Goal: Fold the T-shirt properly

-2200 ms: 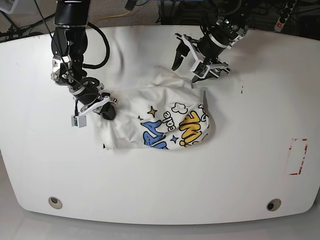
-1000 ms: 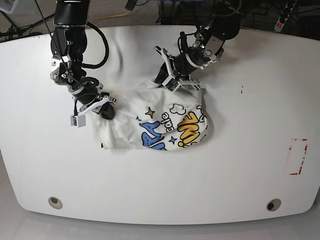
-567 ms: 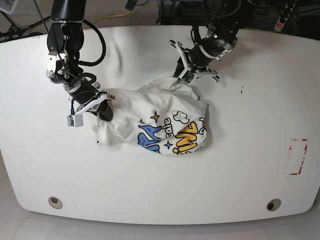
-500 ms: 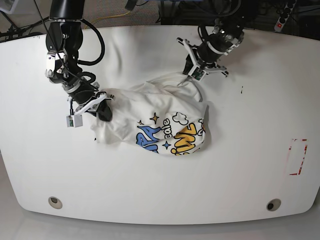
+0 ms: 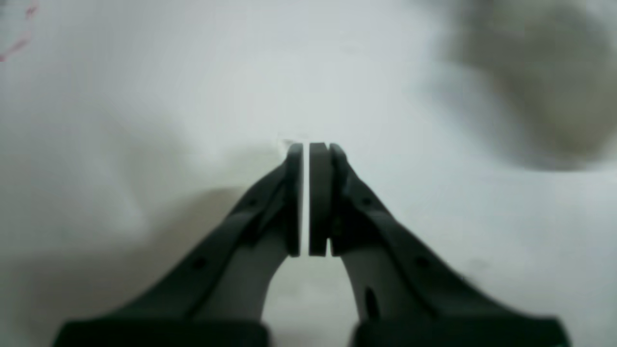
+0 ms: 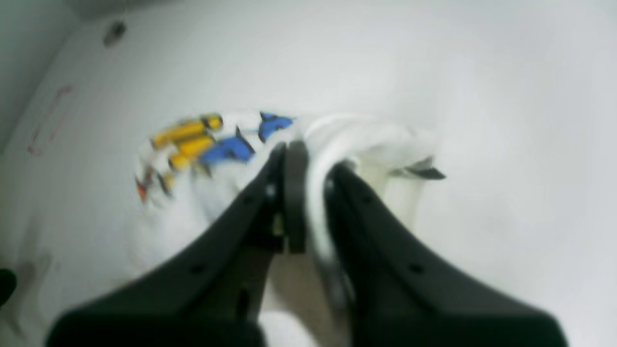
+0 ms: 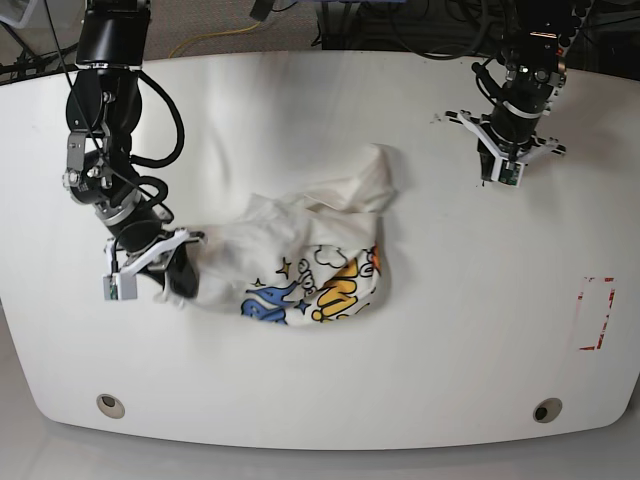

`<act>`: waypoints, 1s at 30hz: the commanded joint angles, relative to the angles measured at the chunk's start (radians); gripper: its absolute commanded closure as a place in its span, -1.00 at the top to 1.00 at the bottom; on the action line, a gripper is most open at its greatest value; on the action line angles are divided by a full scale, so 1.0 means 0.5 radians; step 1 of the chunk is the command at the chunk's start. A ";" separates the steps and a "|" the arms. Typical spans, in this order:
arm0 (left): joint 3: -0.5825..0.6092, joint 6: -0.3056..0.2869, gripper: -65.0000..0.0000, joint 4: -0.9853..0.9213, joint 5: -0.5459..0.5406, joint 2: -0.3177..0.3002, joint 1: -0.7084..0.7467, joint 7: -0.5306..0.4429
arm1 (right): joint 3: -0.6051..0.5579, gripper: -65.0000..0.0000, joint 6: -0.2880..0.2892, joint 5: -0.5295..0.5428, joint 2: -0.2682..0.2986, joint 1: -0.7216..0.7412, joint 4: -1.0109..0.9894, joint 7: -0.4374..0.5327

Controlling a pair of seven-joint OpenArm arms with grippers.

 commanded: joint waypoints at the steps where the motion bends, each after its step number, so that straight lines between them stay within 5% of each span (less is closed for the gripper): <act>1: -0.087 -0.002 -1.00 0.103 -0.007 -0.014 -0.098 0.039 | 0.004 -1.00 0.011 0.031 0.019 0.137 -0.066 0.046; 5: -0.112 -0.042 -0.99 0.143 -0.010 -0.081 -0.246 0.147 | 0.004 -1.00 0.011 0.034 0.019 0.296 -0.168 0.046; 10: -0.090 -0.413 -0.94 0.158 -0.019 -0.096 -0.319 0.181 | 0.004 -1.00 0.011 0.034 0.019 0.333 -0.198 0.040; 14: 0.183 -0.631 -0.39 0.155 -0.016 -0.096 -0.335 0.181 | 0.004 -1.00 0.011 0.034 0.019 0.247 -0.195 0.046; 19: 0.514 -0.640 0.18 0.112 -0.010 0.017 -0.368 0.171 | 0.004 -1.00 0.011 0.037 0.019 0.168 -0.165 0.046; 30: 0.870 -0.640 0.19 -0.407 -0.007 0.401 -0.669 0.171 | 0.013 -1.00 0.011 0.034 0.019 0.066 -0.149 0.046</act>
